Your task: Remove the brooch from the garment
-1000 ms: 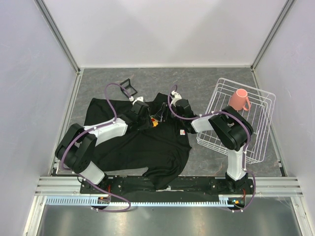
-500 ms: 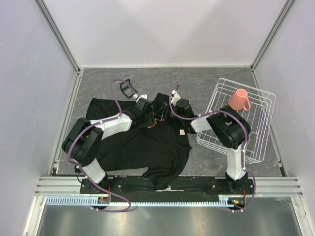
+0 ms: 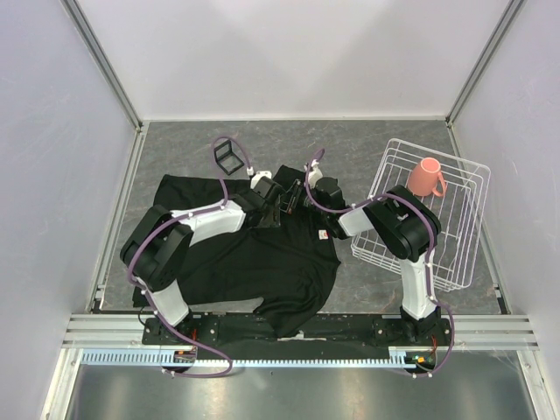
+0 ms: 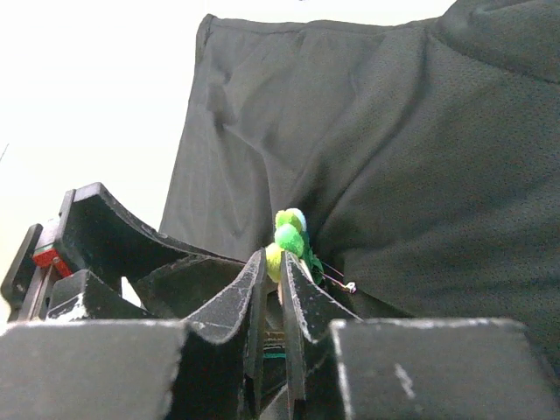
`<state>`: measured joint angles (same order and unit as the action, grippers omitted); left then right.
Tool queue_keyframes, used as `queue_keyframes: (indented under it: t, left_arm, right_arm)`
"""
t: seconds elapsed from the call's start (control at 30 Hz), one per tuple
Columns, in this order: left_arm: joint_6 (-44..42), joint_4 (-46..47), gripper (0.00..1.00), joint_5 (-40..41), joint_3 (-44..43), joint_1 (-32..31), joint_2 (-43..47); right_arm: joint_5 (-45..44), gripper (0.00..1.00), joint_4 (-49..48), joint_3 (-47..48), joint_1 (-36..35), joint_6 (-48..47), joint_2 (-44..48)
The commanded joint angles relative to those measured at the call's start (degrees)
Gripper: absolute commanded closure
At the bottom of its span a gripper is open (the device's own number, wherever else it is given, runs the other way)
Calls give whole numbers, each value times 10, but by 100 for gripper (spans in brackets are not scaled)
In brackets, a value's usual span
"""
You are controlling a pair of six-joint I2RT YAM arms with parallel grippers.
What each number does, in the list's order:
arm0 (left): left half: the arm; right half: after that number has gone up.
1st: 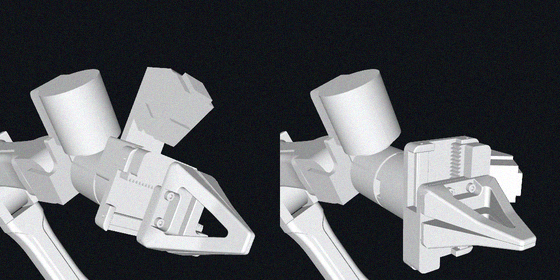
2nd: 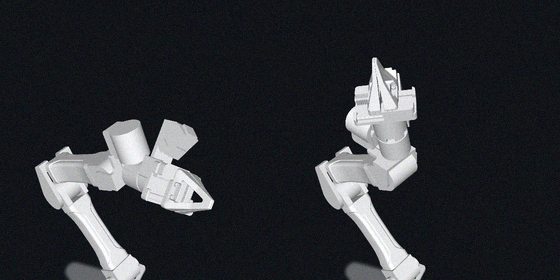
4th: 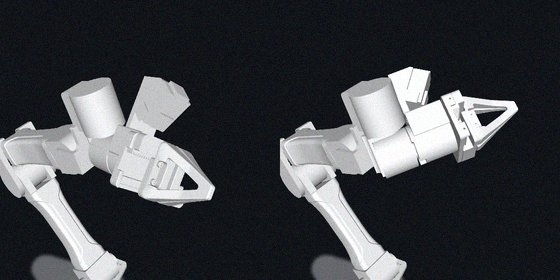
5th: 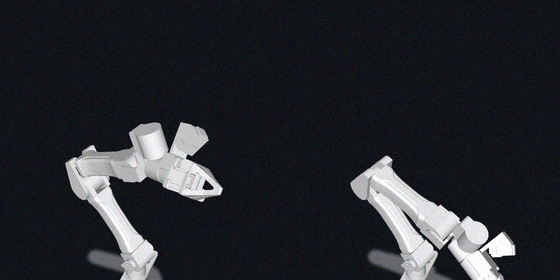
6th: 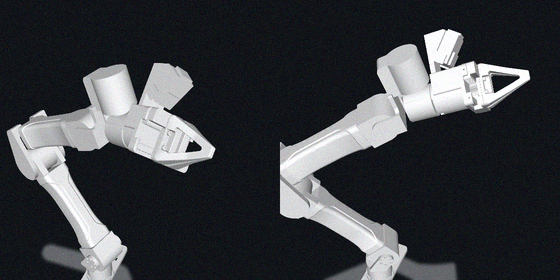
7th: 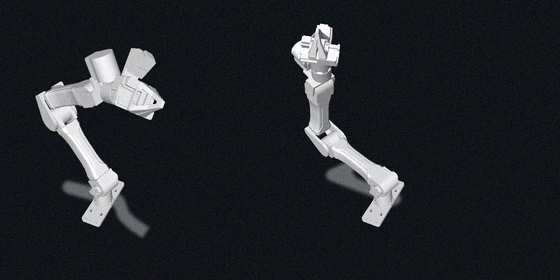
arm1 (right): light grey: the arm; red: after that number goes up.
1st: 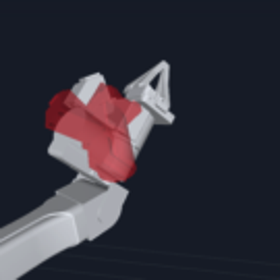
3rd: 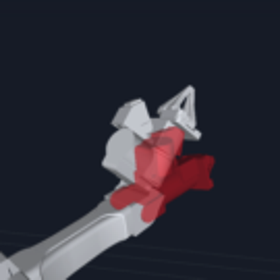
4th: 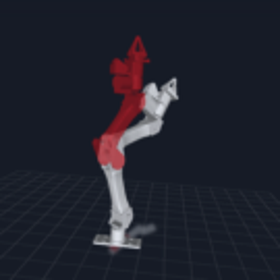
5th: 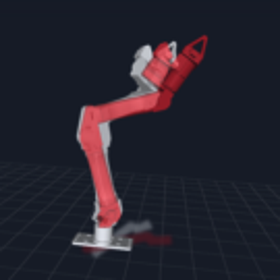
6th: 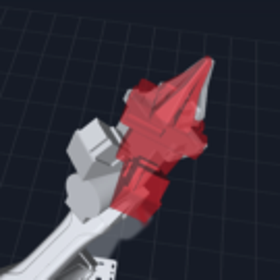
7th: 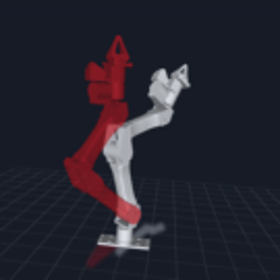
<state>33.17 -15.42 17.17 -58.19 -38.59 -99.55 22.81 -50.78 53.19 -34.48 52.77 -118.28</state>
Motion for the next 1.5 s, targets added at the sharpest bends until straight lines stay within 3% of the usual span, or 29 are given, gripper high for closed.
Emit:
queue_keyframes:
  t: [0.0, 0.2, 0.43, 0.57, 0.73, 0.87, 1.0, 1.1, 1.27, 1.47]
  left_arm:
    - [7, 41, 32, 57, -45, -27, -20]
    - [25, 40, 37, 102, -60, -28, -37]
    - [23, 44, 70, 146, -54, -28, -22]
    - [10, 58, 76, 152, -40, -28, -7]
    - [-6, 58, 86, 145, -49, -28, -14]
    - [-13, 56, 90, 141, -51, -28, -13]
    - [-24, 48, 93, 139, -49, -28, -3]
    - [-35, 37, 98, 133, -50, -28, 5]
    - [-49, 25, 98, 129, -51, -28, 16]
    - [-53, 15, 98, 111, -51, -28, 21]
  right_arm:
    - [35, 82, -58, 0, -14, 37, -13]
    - [22, 84, -54, -8, -18, 43, -6]
    - [7, 84, -33, -14, -19, 27, 10]
    - [6, 82, -28, -14, -19, 18, 16]
    - [-15, 68, 14, -20, -17, -25, 44]
    - [-47, 56, 57, -32, -5, -82, 83]
    - [-63, 55, 92, -30, 2, -116, 91]
    - [-67, 59, 99, -26, 1, -114, 84]
    - [-75, 68, 108, -22, 1, -115, 75]
    - [-73, 69, 110, -12, 0, -116, 62]
